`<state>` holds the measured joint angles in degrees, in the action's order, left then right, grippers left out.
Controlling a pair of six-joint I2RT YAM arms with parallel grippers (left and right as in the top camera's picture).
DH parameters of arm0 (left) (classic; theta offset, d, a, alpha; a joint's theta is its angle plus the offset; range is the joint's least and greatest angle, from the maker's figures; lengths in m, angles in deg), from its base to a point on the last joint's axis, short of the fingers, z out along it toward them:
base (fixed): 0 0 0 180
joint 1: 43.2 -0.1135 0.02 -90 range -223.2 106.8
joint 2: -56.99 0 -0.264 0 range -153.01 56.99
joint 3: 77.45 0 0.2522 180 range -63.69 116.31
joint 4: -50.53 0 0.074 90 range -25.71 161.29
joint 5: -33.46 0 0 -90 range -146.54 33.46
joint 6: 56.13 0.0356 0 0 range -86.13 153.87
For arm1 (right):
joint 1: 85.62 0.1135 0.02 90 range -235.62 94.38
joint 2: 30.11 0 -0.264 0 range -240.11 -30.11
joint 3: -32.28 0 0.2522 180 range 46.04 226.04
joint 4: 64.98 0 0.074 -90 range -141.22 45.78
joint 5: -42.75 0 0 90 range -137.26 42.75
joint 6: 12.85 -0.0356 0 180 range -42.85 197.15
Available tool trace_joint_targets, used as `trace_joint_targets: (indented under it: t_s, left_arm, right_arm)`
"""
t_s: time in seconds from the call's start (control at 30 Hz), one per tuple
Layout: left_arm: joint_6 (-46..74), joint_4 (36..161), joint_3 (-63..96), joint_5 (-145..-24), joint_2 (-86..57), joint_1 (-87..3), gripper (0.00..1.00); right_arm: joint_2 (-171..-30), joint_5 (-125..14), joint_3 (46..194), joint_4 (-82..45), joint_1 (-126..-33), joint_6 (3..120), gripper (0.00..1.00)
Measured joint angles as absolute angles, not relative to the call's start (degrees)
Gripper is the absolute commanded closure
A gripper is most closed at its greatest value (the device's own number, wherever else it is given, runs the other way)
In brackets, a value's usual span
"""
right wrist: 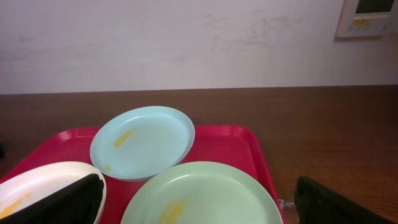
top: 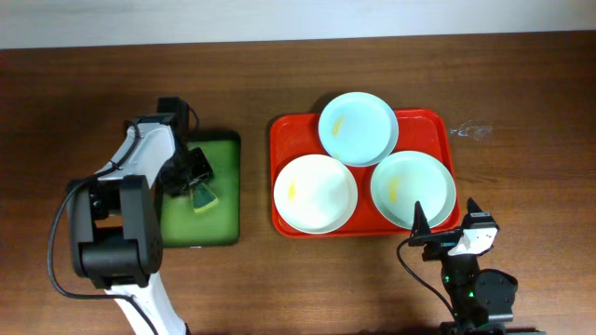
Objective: Clean dirty plates on tray and stack at the side
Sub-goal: 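Grasp the green-and-yellow sponge with the left gripper and lift it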
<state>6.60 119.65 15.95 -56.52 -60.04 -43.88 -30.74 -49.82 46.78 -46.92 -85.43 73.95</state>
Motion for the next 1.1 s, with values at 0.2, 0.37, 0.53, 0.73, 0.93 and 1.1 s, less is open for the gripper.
trace_joint_targets:
  t_s: [0.2, 0.37, 0.53, 0.73, 0.93, 1.1]
  left_arm:
    - [6.56, 127.91, 15.95, -59.45, -60.09, -43.93, 0.77]
    - [6.58, 128.13, 15.95, -59.93, -60.17, -43.93, 0.95]
    - [6.62, 124.74, 15.93, -58.16, -60.26, -43.93, 0.00]
    - [6.58, 122.55, 16.04, -54.97, -60.26, -43.93, 1.00]
    - [6.67, 132.98, 23.77, -54.56, -60.68, -43.93, 1.00]
    - [8.41, 149.04, 41.98, -54.51, -60.79, -43.93, 1.00]
  right_arm:
    - [-30.74, -49.82, 46.78, -46.92, -85.46, 73.95, 0.02]
    - [-30.74, -49.82, 46.78, -46.94, -85.46, 73.99, 0.01]
    - [-30.74, -49.82, 46.78, -46.94, -85.43, 73.95, 0.02]
    - [-30.74, -49.82, 46.78, -46.94, -85.46, 73.99, 0.01]
    - [-30.67, -49.82, 46.78, -46.94, -85.46, 73.95, 0.02]
    - [-30.69, -49.82, 46.78, -46.94, -85.46, 73.93, 0.02]
